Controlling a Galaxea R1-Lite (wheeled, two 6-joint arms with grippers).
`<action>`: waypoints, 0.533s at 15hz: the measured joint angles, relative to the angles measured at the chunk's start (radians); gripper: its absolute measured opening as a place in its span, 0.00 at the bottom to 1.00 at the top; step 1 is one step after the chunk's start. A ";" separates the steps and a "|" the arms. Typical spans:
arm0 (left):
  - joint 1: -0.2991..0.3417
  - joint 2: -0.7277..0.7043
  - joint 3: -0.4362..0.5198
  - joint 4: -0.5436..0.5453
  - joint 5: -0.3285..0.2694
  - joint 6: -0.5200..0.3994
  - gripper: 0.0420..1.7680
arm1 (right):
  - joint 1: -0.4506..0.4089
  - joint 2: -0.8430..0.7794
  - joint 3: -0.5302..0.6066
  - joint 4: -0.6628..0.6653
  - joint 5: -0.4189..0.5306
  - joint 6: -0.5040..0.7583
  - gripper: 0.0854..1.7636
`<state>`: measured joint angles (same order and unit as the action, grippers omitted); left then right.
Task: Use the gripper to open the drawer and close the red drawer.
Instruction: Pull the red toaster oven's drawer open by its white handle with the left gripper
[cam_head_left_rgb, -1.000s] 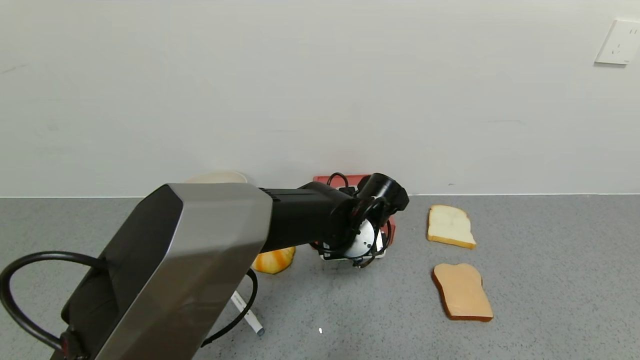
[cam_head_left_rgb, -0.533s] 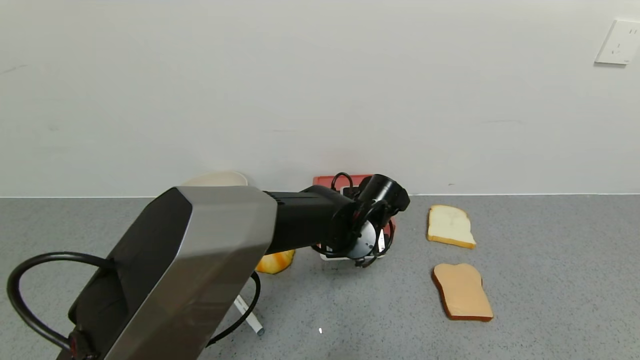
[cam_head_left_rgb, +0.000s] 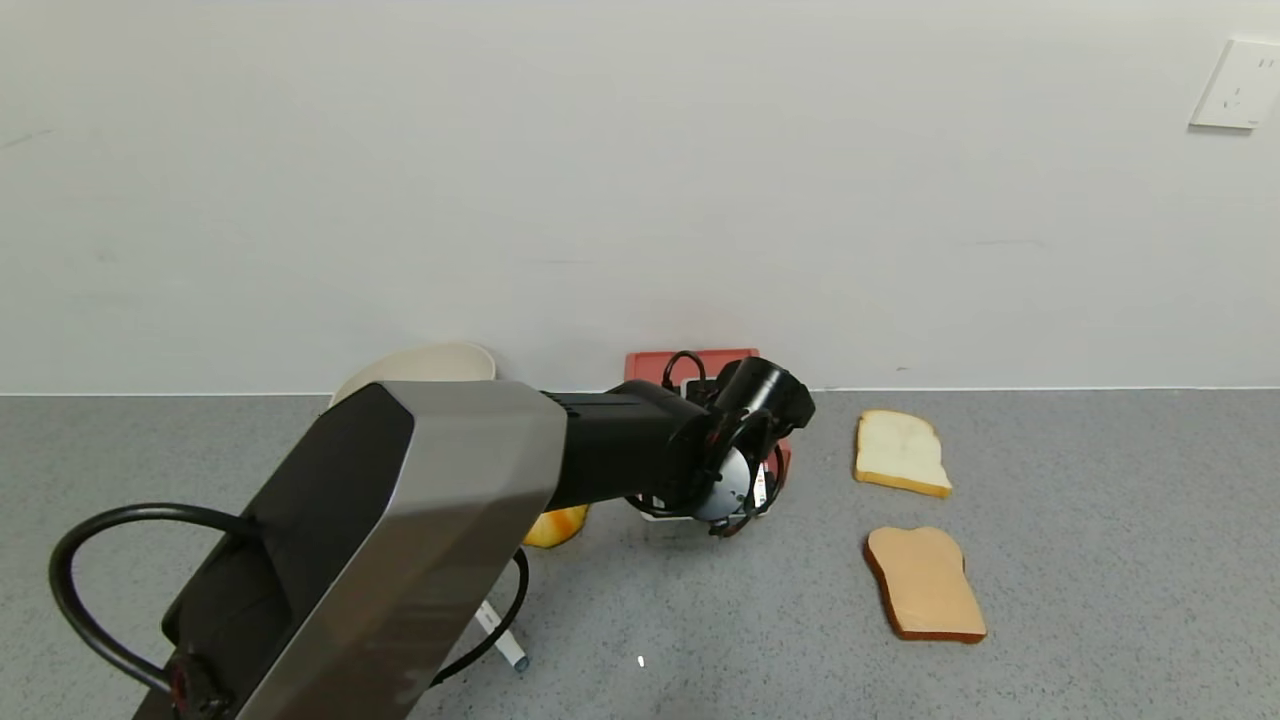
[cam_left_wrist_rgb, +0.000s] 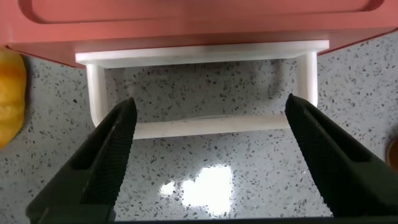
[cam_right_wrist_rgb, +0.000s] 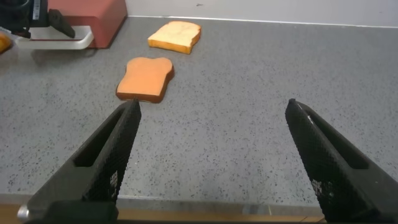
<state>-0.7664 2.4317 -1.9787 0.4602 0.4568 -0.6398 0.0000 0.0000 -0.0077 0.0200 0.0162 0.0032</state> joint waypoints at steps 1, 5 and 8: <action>-0.001 0.003 0.000 -0.001 0.001 0.003 0.97 | 0.000 0.000 0.000 0.000 0.000 0.000 0.97; -0.001 0.016 0.000 -0.024 0.034 0.042 0.97 | 0.000 0.000 0.000 0.000 0.000 0.000 0.97; -0.004 0.021 0.000 -0.014 0.035 0.045 0.97 | 0.000 0.000 0.000 0.000 0.000 0.000 0.97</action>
<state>-0.7700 2.4526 -1.9787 0.4460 0.4915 -0.5949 0.0000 0.0000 -0.0077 0.0196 0.0162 0.0028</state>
